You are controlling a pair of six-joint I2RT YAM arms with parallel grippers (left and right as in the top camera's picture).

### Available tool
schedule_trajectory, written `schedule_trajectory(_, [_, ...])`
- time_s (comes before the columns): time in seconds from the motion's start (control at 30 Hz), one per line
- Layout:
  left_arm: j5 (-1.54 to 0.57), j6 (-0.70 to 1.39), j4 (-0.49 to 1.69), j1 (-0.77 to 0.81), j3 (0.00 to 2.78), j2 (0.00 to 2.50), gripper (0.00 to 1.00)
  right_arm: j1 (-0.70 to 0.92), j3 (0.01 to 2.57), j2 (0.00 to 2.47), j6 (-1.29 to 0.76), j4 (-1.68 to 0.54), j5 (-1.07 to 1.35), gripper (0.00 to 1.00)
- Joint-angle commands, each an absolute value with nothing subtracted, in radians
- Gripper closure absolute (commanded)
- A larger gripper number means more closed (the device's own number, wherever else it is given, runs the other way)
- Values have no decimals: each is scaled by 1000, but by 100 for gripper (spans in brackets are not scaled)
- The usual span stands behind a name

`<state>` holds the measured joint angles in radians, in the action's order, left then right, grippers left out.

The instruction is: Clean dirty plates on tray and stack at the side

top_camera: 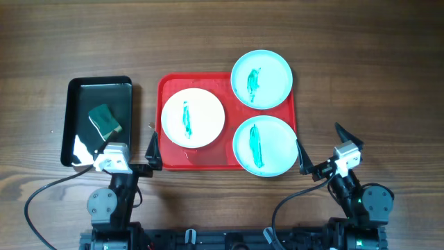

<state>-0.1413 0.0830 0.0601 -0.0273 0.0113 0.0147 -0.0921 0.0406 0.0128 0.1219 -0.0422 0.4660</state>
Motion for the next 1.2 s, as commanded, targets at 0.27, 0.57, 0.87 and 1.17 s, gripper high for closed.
schedule_trajectory(0.27, [-261, 67, 65, -30, 69, 7, 0, -87, 40, 7, -134, 64, 472, 0])
schedule_trajectory(0.57, [-257, 67, 287, -30, 304, 111, 0, -87, 176, 158, -141, 116, 598, 0])
schedule_trajectory(0.87, [-257, 62, 518, -30, 696, 517, 0, -87, 609, 677, -165, 39, 885, 0])
schedule_trajectory(1.17, [-196, 60, 989, -30, 1213, 1033, 0, 6, 992, 1111, -207, -255, 934, 0])
